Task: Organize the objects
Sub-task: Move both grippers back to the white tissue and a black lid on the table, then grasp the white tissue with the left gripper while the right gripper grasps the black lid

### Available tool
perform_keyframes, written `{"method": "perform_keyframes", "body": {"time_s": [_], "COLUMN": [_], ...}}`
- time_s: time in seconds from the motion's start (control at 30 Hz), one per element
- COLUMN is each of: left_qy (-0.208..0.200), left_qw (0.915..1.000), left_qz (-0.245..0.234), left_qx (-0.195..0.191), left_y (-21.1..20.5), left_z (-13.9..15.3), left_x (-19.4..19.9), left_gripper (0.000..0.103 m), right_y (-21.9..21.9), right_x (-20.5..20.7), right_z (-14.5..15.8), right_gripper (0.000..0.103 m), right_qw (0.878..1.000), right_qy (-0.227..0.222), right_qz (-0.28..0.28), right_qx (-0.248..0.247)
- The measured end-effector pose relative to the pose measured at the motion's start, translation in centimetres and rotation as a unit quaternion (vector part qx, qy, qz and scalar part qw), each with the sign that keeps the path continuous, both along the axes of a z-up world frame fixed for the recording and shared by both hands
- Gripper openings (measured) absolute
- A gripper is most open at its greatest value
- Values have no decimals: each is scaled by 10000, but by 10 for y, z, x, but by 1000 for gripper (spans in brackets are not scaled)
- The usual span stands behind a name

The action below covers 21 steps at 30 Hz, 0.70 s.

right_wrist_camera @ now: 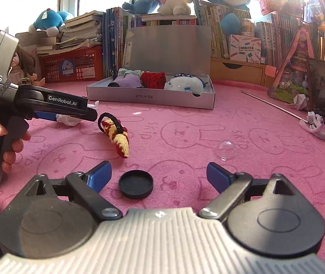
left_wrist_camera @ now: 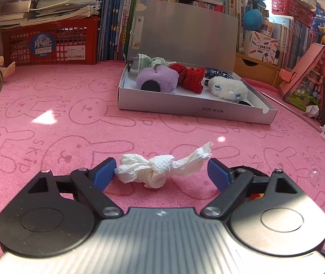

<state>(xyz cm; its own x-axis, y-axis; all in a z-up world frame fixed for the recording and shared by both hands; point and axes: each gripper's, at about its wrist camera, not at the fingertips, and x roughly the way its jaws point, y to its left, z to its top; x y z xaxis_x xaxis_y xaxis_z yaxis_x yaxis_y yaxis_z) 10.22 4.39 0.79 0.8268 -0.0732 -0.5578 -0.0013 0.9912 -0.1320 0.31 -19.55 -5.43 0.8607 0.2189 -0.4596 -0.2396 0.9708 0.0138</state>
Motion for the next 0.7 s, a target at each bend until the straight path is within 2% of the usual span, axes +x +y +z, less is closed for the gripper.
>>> {"method": "perform_keyframes", "body": {"time_s": [0.3,0.5,0.67,0.7], "left_qy": [27,33,6,1], "left_qw": [10000,10000,9999,9999], "left_qz": [33,80,89,105], "left_qx": [-19,-33,-53,-51], "left_y": [1,0,0,0], "left_z": [-1,-2,-2,-2], "left_x": [1,1,-2,-3], "left_gripper": [90,89,84,83], "right_y": [5,9,12,12], "right_x": [-1,-5,-8,-8], "right_z": [-5,-3,-2,-2], "right_gripper": [92,78,59,58], "right_qw": [10000,9999,9998,9997], "right_qy": [69,56,31,26], "right_qz": [-31,130,212,224], "right_qx": [-27,-50,54,60]}}
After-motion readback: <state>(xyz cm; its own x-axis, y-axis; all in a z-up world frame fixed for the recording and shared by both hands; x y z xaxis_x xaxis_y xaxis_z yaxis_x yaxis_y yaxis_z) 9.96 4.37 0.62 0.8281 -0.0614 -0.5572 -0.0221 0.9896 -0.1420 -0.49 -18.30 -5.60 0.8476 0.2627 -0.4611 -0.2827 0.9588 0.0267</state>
